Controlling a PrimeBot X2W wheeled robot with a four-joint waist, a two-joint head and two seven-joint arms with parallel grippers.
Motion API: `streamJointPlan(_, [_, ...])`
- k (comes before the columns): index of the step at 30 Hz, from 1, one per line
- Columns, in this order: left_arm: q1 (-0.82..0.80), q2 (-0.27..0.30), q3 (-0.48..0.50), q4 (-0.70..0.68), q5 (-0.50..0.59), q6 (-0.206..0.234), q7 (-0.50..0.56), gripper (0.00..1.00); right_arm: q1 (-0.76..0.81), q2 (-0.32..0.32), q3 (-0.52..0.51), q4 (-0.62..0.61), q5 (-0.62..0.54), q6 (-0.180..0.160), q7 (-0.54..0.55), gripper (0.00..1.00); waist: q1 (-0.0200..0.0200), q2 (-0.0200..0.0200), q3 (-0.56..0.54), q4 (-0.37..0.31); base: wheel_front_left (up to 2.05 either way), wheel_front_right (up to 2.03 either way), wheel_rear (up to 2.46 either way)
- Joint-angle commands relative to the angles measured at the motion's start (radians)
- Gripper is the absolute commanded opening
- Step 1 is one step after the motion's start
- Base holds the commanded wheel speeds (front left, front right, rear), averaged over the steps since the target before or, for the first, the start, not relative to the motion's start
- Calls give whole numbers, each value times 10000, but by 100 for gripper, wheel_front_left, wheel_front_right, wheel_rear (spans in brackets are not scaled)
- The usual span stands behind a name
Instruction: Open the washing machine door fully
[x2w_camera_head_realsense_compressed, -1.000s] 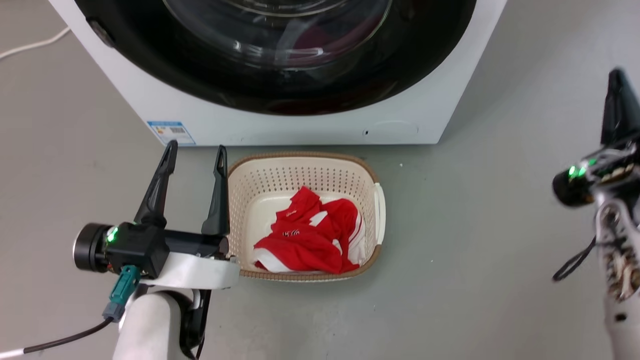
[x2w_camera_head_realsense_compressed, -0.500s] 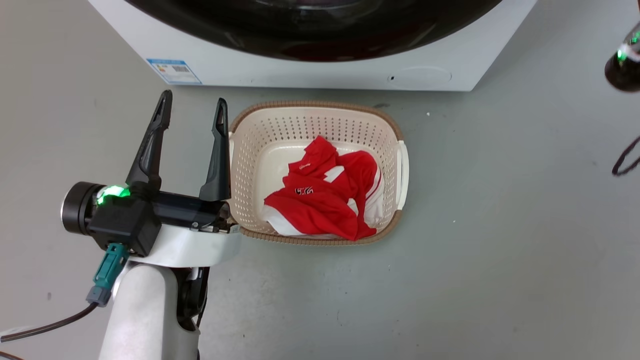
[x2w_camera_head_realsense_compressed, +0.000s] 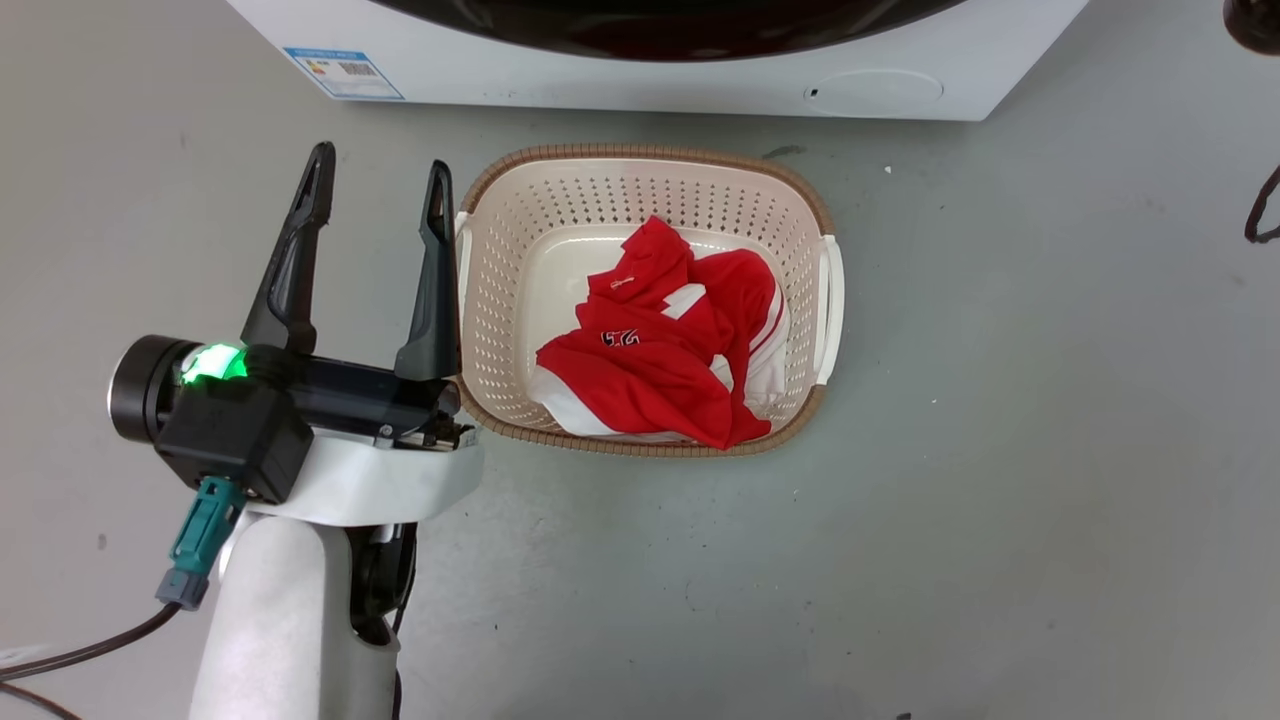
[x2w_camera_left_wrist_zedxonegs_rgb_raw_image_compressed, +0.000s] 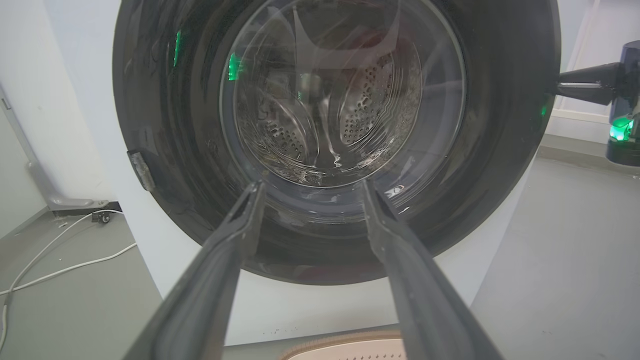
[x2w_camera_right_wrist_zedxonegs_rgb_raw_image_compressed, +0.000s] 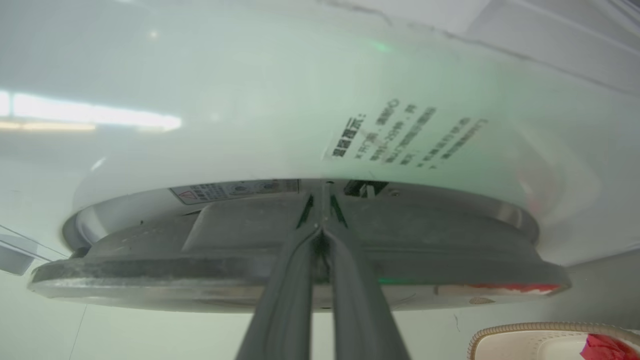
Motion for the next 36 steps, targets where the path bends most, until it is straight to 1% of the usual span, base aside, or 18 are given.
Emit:
streamJointPlan(1, [-183, -13, -20, -32, -24, -19, -23, 100, -244, 64, 59, 92, -18, 0, 33, 0, -2, -1, 85, 43, 0, 0, 0])
streamJointPlan(7, [-238, -11, 13, -47, -12, -28, -23, 100, -499, 248, 330, 124, 63, 0, 656, 0, -2, -1, 244, 80, 0, 0, 0])
streamJointPlan(20, [-191, -13, -13, 95, -5, 21, -23, 100, 341, -96, 603, -734, 734, 0, 2835, 0, -2, -1, 31, -123, 0, 0, 0])
streamJointPlan(27, [84, -12, -11, 238, -12, -3, -23, 100, 1270, -233, 751, -1407, 1093, 0, 3529, 0, -2, -1, -490, -277, 0, 0, 0])
streamJointPlan(36, [682, -12, -48, 614, 84, 56, -23, 100, 2741, -197, 1186, -2079, 1396, 0, 4099, 0, -2, -1, -1679, -379, 0, 0, 0])
